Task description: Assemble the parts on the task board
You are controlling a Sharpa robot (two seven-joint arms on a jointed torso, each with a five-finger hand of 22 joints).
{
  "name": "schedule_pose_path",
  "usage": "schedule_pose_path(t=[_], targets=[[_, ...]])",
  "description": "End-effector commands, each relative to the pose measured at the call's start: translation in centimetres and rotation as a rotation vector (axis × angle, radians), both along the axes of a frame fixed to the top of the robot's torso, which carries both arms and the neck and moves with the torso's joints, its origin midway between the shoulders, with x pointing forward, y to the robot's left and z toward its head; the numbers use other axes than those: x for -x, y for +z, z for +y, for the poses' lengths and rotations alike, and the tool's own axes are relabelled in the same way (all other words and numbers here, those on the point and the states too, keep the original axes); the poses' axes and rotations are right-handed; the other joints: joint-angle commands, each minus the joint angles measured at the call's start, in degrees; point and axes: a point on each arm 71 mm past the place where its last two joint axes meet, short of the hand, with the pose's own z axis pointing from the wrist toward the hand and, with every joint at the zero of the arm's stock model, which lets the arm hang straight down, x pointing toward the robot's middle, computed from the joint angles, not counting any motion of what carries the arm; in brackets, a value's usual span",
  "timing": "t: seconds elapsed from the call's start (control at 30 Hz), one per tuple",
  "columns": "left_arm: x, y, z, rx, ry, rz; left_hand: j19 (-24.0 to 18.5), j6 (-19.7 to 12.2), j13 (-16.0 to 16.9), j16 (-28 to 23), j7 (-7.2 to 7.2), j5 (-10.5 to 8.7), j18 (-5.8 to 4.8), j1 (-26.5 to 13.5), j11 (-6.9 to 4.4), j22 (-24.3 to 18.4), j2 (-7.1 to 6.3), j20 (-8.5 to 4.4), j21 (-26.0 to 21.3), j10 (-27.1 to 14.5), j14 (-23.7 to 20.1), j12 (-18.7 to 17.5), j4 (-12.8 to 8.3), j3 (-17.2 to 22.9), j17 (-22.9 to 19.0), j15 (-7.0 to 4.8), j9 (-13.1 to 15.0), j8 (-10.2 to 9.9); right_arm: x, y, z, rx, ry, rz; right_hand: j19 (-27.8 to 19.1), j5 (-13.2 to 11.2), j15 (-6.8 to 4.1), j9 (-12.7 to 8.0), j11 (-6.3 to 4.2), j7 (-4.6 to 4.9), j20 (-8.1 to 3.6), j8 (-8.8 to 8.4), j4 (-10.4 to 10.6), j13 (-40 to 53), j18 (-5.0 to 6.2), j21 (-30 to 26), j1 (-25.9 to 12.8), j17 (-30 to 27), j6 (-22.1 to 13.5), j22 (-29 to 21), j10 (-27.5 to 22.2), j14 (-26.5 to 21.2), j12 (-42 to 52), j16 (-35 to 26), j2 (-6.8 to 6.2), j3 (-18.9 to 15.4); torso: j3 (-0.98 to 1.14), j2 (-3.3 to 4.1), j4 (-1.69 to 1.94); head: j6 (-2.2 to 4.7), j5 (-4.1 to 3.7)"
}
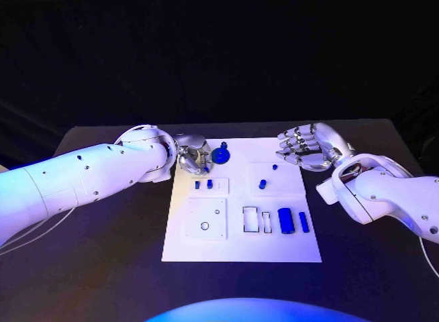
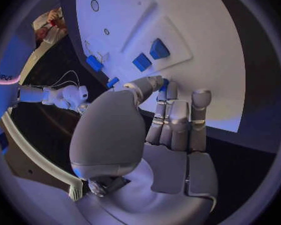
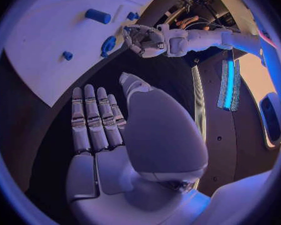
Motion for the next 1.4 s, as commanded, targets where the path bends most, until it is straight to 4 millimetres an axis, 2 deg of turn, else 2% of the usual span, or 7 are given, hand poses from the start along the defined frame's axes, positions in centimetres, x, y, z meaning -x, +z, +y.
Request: schedule_pose_path(t=[0.03, 0.8, 0.83, 0.97, 1.3, 1.4], targets=[[0.2, -0.38, -0.08, -0.015, -0.012, 0.028, -0.5, -0.7, -0.1, -0.3, -0.11, -0.32, -0.16, -0.2, 0.18, -0.4, -0.31, 0.02, -0.4, -0.2, -0.5, -0.3, 0.0, -0.2, -0.5, 0.0, -0.4, -0.5, 0.06, -0.01, 0.14, 0.002, 0.017, -0.004, -0.3, 0.3, 0.06, -0.1, 0.01, 1.96, 0.07, -0.19, -0.2, 0.0, 0.75, -0.2, 0.4, -0.1, 0.5, -0.1, 0.4, -0.3, -0.4, -0.2, -0.09, 0.0, -0.02, 0.0, -0.01, 0.01, -0.03], [0.11, -0.22, 0.12, 0.006, 0.001, 0.014, -1.2, -2.1, 0.1, 0.2, 0.24, -0.38, -0.04, -1.7, 0.53, -1.1, -1.17, 0.34, -1.1, -0.9, -0.9, -0.5, 0.5, -0.8, -0.4, 0.37, -0.8, -2.4, 0.05, -0.08, 0.13, 0.004, 0.019, 0.004, -0.4, 0.4, 0.08, -0.1, 0.03, 2.0, 0.08, -0.21, -0.2, 0.0, 0.74, -0.2, 0.3, -0.2, 0.6, -0.2, 0.4, -0.4, -0.4, -0.3, -0.1, 0.0, -0.03, 0.05, 0.04, -0.08, -0.02], [0.12, -0.23, 0.13, 0.006, 0.002, 0.015, -1.1, -3.1, 0.4, 0.4, 0.29, -0.35, -0.03, -1.9, 0.42, -1.1, -1.27, 0.37, -1.1, -1.0, -0.9, -0.2, 0.5, -0.8, -0.1, 0.35, -1.0, -3.3, 0.05, -0.08, 0.13, 0.004, 0.018, 0.004, -0.4, 0.4, 0.08, -0.1, 0.03, 2.0, 0.08, -0.21, -0.2, 0.0, 0.74, -0.2, 0.3, -0.2, 0.6, -0.2, 0.4, -0.4, -0.4, -0.3, -0.1, 0.0, -0.02, 0.03, 0.03, -0.08, -0.01], [0.14, -0.22, 0.21, 0.006, 0.003, 0.015, -1.0, -4.2, 0.8, 0.7, 0.31, -0.34, -0.03, -2.0, 0.33, -1.1, -1.46, 0.31, -1.2, -1.2, -0.9, 0.1, 0.5, -0.9, 0.1, 0.28, -1.3, -4.3, 0.04, -0.08, 0.11, 0.004, 0.018, 0.003, -0.4, 0.4, 0.1, -0.1, 0.04, 2.02, 0.09, -0.23, -0.2, 0.0, 0.73, -0.2, 0.3, -0.3, 0.6, -0.3, 0.4, -0.4, -0.4, -0.3, -0.13, -0.1, -0.04, 0.0, 0.01, -0.05, 0.01], [0.21, -0.13, 0.43, 0.01, 0.008, 0.009, -1.0, -5.7, 1.3, 1.0, 0.09, -0.33, -0.03, -2.1, 0.33, -1.2, -1.77, 0.24, -1.3, -1.8, -0.8, 0.5, 0.5, -1.1, 0.4, 0.27, -1.7, -5.5, 0.04, -0.09, 0.04, 0.004, 0.015, 0.004, -0.4, 0.4, 0.1, -0.1, 0.04, 2.02, 0.09, -0.23, -0.2, 0.0, 0.73, -0.2, 0.3, -0.3, 0.6, -0.3, 0.4, -0.4, -0.4, -0.3, -0.13, -0.1, -0.04, 0.04, 0.02, 0.01, -0.02], [0.22, -0.07, 0.49, 0.015, 0.012, 0.002, -2.0, -7.3, 1.9, 0.8, -0.06, -0.32, 0.19, -2.3, 0.65, -2.5, -2.0, 0.31, -2.2, -3.4, -1.6, 1.1, 0.5, -1.4, -0.5, 0.6, -2.2, -6.7, 0.04, -0.09, 0.04, 0.004, 0.016, 0.004, -0.4, 0.4, 0.1, -0.1, 0.04, 2.02, 0.09, -0.23, -0.2, 0.0, 0.73, -0.2, 0.3, -0.3, 0.6, -0.3, 0.4, -0.4, -0.4, -0.3, -0.13, -0.1, -0.04, 0.02, 0.02, 0.03, -0.01]])
